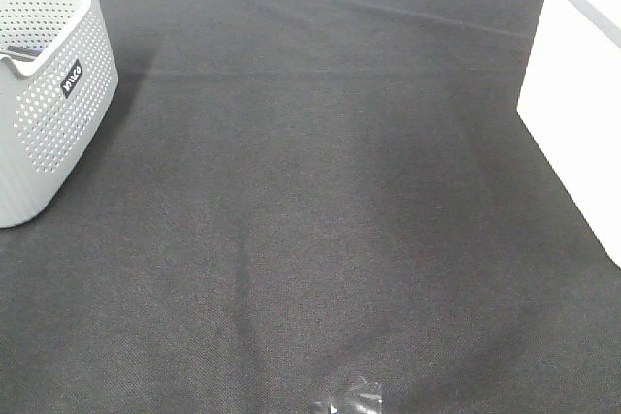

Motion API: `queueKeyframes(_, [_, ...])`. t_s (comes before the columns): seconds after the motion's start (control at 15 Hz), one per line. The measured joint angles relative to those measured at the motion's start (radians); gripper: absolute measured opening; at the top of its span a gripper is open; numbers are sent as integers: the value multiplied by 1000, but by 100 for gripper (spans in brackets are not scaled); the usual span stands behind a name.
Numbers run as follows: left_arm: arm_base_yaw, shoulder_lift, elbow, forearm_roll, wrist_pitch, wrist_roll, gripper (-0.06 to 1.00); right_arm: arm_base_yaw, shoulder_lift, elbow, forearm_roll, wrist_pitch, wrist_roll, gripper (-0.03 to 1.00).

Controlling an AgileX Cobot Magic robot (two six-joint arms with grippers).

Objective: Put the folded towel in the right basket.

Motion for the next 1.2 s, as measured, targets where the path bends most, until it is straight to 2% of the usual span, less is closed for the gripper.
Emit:
queueKeyframes(0.2, [0,0,0,0,0,0,99,0,-264,294,-2,-19,15,97])
queueKeyframes(0.33, [0,0,0,0,0,0,99,0,-513,576,-1,-106,7,97])
queueKeyframes(0.47, [0,0,0,0,0,0,99,0,-740,765,18,-163,-44,97])
queueKeyframes(0.6, [0,0,0,0,0,0,99,0,-971,933,43,-181,-90,97])
queueKeyframes(0.93, [0,0,0,0,0,0,99,0,-1353,1180,109,-164,-125,97])
queueKeyframes(1.2, [0,0,0,0,0,0,99,15,-1487,1222,126,-121,-142,97])
